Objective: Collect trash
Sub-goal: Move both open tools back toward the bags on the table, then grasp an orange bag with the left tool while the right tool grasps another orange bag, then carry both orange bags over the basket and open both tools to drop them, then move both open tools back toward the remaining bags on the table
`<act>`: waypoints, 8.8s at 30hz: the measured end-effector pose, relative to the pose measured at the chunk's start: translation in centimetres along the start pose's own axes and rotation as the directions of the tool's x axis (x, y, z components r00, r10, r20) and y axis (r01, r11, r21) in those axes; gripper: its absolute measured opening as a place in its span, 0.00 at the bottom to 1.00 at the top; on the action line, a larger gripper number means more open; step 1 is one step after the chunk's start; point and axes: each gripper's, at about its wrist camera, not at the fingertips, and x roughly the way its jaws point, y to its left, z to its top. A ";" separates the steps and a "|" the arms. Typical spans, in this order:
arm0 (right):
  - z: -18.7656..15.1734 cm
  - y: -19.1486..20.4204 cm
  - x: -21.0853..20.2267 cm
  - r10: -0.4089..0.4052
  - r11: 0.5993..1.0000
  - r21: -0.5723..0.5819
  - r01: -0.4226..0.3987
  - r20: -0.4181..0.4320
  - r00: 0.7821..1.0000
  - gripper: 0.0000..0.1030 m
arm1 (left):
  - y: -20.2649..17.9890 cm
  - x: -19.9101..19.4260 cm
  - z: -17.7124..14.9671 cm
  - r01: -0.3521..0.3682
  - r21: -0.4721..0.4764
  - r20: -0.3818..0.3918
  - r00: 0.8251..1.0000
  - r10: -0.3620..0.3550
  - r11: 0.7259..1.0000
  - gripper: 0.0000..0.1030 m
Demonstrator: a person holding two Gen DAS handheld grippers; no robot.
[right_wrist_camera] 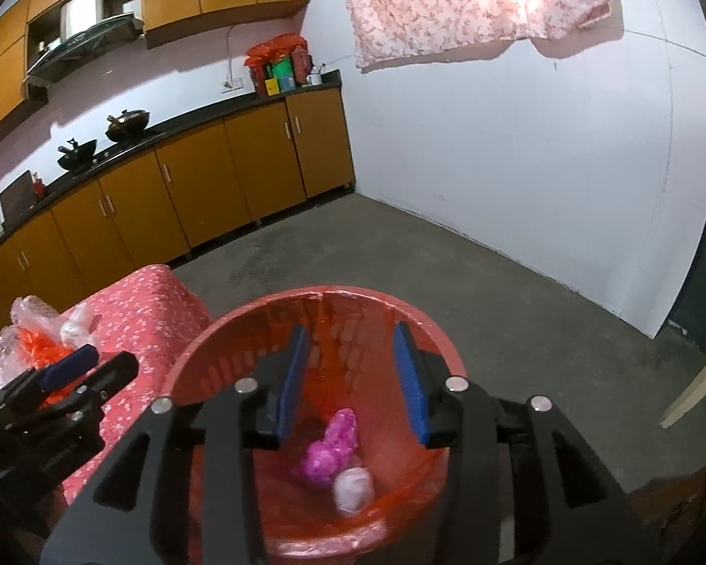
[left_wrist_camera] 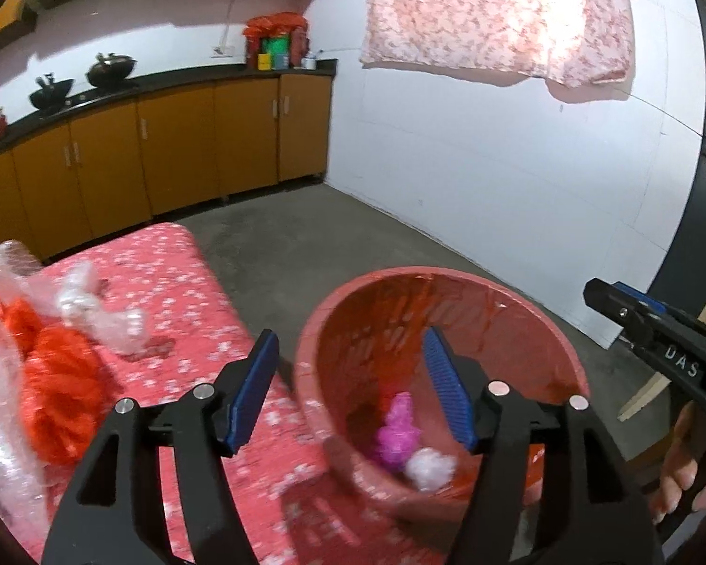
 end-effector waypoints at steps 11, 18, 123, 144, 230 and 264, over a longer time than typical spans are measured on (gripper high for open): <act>-0.1 8.5 -2.7 0.143 0.981 -0.135 -0.139 0.022 0.989 0.57 | 7.4 -8.7 -2.7 -0.206 -0.103 0.059 0.975 0.212 0.973 0.65; -2.2 15.8 -3.8 0.257 0.942 -0.219 -0.255 -0.021 0.966 0.57 | 15.6 -15.4 -6.2 -0.429 -0.202 0.040 0.895 0.445 0.881 0.69; -4.2 22.9 -3.2 0.347 0.872 -0.294 -0.392 -0.195 0.918 0.07 | 23.2 -16.9 -5.5 -0.517 -0.262 -0.033 0.849 0.528 0.815 0.38; -2.7 16.6 -6.1 0.321 0.913 -0.227 -0.339 -0.113 0.940 0.07 | 17.3 -14.8 -3.1 -0.404 -0.214 0.020 0.909 0.417 0.889 0.38; -0.1 -0.5 -0.4 0.065 0.996 -0.065 -0.067 -0.036 0.997 0.40 | 0.3 0.0 0.0 -0.039 0.013 -0.051 0.998 0.039 0.999 0.54; -7.2 31.0 -2.6 0.417 0.846 -0.251 -0.470 -0.236 0.877 0.54 | 28.0 -18.9 -9.9 -0.596 -0.296 -0.061 0.791 0.608 0.746 0.62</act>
